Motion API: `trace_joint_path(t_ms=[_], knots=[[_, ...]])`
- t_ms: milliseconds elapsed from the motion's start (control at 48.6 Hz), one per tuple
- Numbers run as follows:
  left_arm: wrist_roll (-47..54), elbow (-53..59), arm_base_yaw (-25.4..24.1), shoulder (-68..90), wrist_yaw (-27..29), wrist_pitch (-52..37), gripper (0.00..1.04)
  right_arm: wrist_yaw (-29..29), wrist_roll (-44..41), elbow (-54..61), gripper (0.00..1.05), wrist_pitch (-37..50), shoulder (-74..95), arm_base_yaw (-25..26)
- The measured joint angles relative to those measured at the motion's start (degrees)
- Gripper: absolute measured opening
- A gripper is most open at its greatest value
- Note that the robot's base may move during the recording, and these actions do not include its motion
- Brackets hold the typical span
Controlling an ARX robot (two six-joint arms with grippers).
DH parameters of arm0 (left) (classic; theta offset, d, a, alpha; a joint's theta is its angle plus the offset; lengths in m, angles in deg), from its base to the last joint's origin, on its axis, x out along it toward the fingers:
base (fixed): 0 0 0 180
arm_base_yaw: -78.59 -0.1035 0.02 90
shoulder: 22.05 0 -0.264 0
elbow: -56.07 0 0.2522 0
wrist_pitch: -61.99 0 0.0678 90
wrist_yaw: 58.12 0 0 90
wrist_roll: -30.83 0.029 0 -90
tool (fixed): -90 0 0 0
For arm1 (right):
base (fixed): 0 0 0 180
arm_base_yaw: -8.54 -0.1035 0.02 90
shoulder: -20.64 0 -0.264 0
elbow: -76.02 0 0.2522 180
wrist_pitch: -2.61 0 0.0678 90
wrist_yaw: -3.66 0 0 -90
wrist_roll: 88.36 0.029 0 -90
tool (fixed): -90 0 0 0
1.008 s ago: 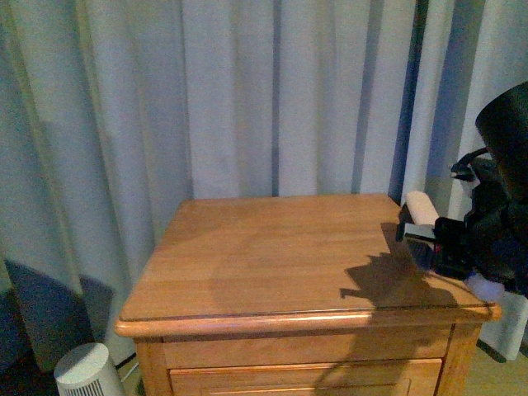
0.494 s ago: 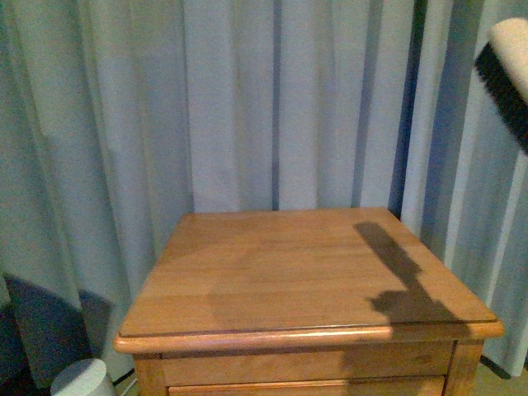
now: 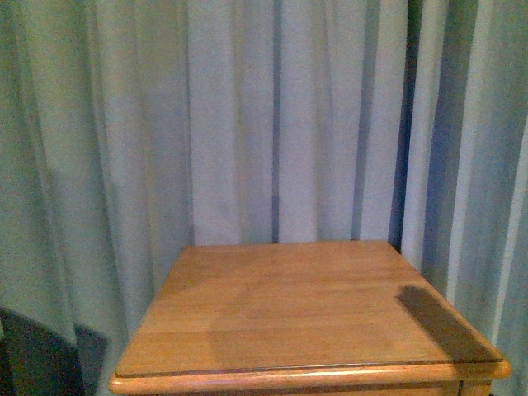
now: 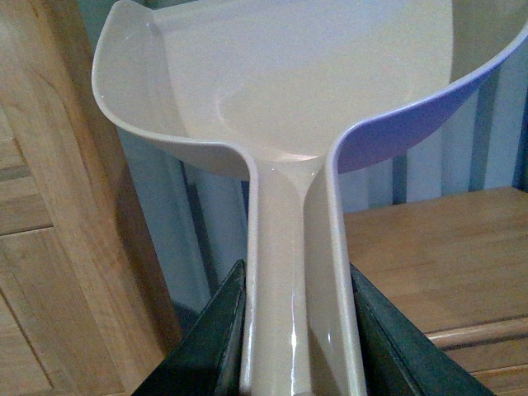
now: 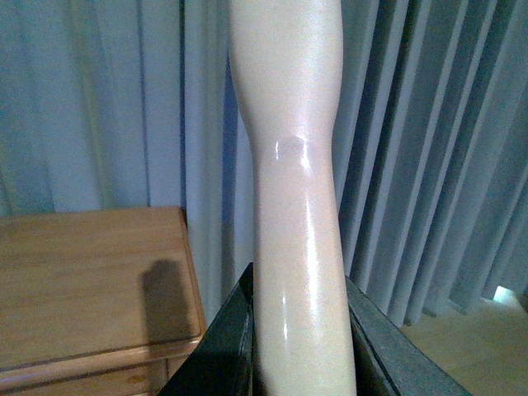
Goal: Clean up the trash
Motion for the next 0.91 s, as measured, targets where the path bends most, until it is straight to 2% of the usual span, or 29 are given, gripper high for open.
trace_joint_path(t_ms=[535, 906], knots=[[0.0, 0.0, 0.0, 0.0, -0.7, 0.0, 0.29, 2.8, 2.0, 0.2, 0.2, -1.0, 0.4, -0.7], [-0.1, 0.2, -0.1, 0.0, 0.1, 0.1, 0.29, 2.1, 1.9, 0.3, 0.2, -1.1, 0.5, -0.9]])
